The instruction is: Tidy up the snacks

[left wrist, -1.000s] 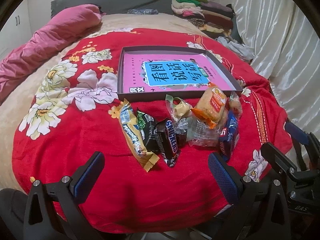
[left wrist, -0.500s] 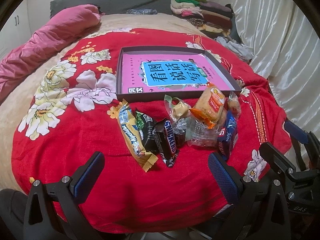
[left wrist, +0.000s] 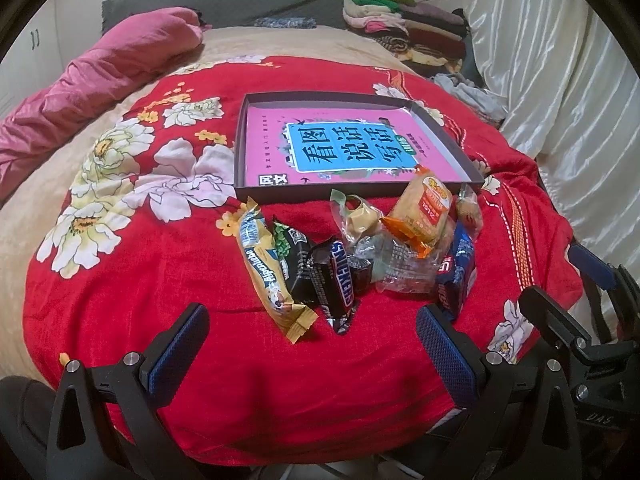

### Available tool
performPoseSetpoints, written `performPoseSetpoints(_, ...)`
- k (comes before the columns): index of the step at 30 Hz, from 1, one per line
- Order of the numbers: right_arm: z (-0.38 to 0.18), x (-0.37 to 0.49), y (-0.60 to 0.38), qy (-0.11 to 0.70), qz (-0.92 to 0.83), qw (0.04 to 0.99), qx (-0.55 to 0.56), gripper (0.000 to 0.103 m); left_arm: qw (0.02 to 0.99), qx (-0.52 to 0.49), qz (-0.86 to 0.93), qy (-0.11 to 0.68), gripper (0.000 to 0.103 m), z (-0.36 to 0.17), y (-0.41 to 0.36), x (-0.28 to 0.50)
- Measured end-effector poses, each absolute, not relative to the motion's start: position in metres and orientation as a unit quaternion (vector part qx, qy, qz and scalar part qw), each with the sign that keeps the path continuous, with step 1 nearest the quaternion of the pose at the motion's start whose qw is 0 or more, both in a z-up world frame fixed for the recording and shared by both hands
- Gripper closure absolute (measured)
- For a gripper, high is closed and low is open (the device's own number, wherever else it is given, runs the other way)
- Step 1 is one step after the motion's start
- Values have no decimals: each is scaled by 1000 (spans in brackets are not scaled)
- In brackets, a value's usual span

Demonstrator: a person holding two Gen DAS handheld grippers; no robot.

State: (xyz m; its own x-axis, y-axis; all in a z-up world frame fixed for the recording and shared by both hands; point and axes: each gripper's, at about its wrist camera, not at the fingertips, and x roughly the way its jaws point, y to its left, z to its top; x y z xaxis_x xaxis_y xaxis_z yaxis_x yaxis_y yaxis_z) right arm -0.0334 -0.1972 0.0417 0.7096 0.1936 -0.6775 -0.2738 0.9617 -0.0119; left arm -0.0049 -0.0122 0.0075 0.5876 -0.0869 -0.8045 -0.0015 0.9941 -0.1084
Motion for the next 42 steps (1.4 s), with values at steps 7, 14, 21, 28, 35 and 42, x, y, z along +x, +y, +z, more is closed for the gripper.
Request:
performPoseSetpoints(7, 41, -33, -197, 360, 127, 922, -55, 1, 887, -49, -26, 458, 0, 6, -12, -4)
performPoseSetpoints(14, 35, -31, -195, 366, 132, 920, -55, 1, 884, -55, -25, 464, 0, 2, -9, -3)
performPoseSetpoints(21, 29, -26, -195, 379, 138, 914, -50, 1, 879, -68, -26, 471, 0, 0, -4, 0)
performPoseSetpoints(28, 22, -19, -192, 392, 149, 906, -50, 1, 872, -92, -5, 481, 0, -5, 17, 6)
performPoseSetpoints(35, 17, -15, -188, 396, 157, 903, -55, 1, 864, -130, 12, 487, 0, -14, 43, 13)
performPoseSetpoints(42, 13, -9, -187, 399, 158, 902, -54, 1, 857, -170, -4, 487, 7, -21, 61, 28)
